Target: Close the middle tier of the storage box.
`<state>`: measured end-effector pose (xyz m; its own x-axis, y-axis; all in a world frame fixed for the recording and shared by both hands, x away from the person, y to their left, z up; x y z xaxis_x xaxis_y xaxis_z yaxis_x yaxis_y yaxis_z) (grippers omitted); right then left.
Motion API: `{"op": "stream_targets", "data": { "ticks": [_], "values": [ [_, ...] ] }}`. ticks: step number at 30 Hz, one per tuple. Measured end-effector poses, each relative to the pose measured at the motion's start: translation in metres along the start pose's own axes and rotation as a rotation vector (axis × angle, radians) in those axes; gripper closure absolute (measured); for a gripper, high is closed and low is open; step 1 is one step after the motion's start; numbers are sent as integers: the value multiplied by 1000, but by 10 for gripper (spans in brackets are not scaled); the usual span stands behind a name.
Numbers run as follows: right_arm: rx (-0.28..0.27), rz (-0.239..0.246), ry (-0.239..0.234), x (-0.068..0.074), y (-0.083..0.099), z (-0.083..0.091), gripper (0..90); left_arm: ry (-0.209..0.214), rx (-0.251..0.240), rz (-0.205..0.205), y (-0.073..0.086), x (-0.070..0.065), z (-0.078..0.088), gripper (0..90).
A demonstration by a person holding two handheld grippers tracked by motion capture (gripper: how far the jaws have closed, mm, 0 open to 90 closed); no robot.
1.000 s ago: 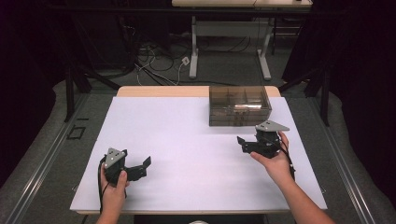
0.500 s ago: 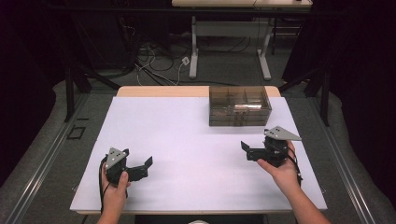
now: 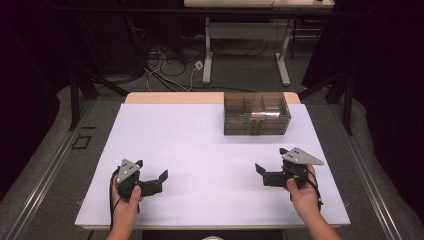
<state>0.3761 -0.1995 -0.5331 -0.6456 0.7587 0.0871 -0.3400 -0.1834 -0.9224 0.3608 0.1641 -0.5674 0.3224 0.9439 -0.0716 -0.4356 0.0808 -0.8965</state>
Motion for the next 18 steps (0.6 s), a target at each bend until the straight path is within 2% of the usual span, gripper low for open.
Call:
{"op": "stream_targets", "data": {
  "ticks": [3, 9, 11, 18],
  "values": [
    [13, -4, -17, 1, 6, -1, 0, 7, 5, -2, 1, -4, 0, 4],
    [13, -4, -11, 2, 15, -5, 0, 23, 14, -12, 2, -9, 0, 4],
    [13, 16, -22, 4, 17, -6, 0, 27, 17, -13, 2, -10, 0, 4],
    [38, 16, -61, 12, 26, -13, 0, 31, 21, -19, 4, -11, 0, 4]
  ]
}}
Point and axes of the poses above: each handheld gripper's, and its own axes: z roughly backward along the jaws, y roughly out of its underside, x roughly to its left, the point moved 9 cm from there along -z, roughly forward along the jaws, and after that the axes turned 10 degrees about -y, right-handed, at the moved point
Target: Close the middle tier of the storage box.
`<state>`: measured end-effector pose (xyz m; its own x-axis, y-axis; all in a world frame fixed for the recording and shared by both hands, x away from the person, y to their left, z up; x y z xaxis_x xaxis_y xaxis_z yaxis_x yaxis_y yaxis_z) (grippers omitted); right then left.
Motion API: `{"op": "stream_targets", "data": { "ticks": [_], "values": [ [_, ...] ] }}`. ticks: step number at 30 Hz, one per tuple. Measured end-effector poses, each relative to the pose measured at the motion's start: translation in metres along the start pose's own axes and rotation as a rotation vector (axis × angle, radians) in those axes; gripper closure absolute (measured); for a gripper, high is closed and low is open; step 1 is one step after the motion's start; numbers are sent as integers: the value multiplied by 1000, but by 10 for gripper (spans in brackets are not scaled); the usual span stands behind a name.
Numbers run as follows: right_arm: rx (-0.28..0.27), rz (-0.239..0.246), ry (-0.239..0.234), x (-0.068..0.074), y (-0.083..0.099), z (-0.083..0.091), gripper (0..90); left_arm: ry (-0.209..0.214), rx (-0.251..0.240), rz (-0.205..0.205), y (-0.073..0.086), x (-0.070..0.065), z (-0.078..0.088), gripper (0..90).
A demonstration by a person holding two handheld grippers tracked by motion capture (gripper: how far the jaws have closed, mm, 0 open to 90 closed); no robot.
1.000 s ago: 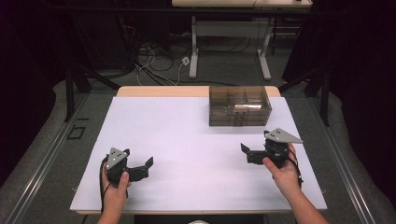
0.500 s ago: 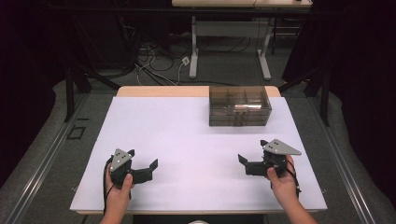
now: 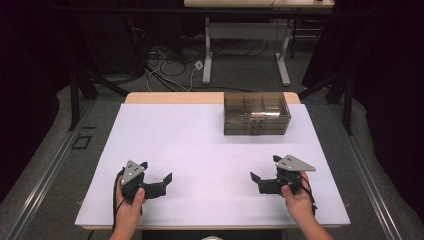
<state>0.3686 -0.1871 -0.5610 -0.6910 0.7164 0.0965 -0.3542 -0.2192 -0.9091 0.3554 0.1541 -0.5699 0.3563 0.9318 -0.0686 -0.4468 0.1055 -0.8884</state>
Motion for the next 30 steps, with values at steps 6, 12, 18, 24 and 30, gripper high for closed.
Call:
{"op": "stream_targets", "data": {
  "ticks": [6, 12, 18, 24, 30],
  "values": [
    [16, -5, -20, 4, 7, -7, 0, 2, 3, 0, 1, 0, 0, 4],
    [32, -6, -32, 9, 15, -15, 1, 1, 5, -2, 2, 0, -1, 4],
    [41, -13, -32, 9, 19, -19, 9, -1, 8, 3, 3, 2, -2, 4],
    [36, -24, -34, 7, 21, -18, 14, -1, 14, 3, 4, 3, -3, 4],
    [45, -25, -39, 7, 22, -20, 14, -3, 18, 9, 5, 5, -3, 4]
  ]
}}
Point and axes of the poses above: each handheld gripper's, and its own axes: z roughly backward along the jaws, y roughly out of its underside, x roughly to its left, the point moved 9 cm from there along -z, roughly forward along the jaws, and after that the axes turned 10 degrees about -y, right-handed, at the moved point
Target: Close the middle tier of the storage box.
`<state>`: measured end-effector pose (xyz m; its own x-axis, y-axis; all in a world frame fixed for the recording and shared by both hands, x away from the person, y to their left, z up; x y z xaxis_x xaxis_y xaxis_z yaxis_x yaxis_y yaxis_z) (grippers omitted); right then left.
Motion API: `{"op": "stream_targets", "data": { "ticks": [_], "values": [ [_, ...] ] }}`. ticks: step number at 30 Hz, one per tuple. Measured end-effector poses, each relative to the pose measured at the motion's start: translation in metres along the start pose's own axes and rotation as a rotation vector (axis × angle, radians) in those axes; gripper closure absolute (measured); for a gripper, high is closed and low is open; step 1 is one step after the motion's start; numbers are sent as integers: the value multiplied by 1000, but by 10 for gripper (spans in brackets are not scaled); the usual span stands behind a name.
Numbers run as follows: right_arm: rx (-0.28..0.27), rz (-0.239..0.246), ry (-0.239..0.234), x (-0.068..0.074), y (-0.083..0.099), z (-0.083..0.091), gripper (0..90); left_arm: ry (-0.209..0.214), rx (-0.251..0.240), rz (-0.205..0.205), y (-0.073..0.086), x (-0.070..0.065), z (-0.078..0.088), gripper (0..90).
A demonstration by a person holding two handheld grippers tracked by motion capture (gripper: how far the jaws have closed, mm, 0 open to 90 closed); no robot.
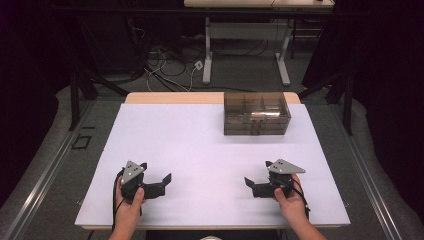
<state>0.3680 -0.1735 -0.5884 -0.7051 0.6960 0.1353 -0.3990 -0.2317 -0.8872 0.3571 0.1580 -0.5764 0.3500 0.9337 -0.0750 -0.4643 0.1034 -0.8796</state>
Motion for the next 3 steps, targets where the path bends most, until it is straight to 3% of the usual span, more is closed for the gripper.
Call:
{"op": "stream_targets", "data": {
  "ticks": [3],
  "values": [
    [6, -13, 11, -2, 1, 1, 14, -4, 5, -1, 1, 1, 0, 4]
  ]
}}
Point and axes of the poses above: each handheld gripper's, and its own axes: z roughly backward along the jaws, y roughly out of its underside, x roughly to its left, the point moved 9 cm from there along -z, roughly forward along the jaws, and after that the axes turned 10 degrees about -y, right-handed, at the moved point
